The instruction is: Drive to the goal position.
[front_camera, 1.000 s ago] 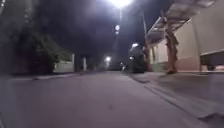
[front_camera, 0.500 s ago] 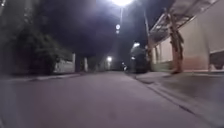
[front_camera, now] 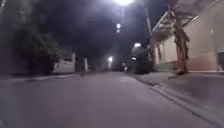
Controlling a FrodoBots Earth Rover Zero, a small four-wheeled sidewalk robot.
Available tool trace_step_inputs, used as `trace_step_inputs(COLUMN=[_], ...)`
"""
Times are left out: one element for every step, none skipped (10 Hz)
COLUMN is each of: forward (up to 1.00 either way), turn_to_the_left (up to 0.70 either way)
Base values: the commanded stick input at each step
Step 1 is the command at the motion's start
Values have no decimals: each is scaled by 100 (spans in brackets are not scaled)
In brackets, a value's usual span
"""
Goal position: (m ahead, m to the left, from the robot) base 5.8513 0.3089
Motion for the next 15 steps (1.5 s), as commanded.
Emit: trace_step_inputs(forward=[70, 70, 70, 70, 70, 70, 70, 70, 70, 70, 70, 70, 70, 70, 70], turn_to_the_left=[-35, -35, -35, -35, -35, -20, -5, 0, 0, 0, 0, 0, 0, 0, -1])
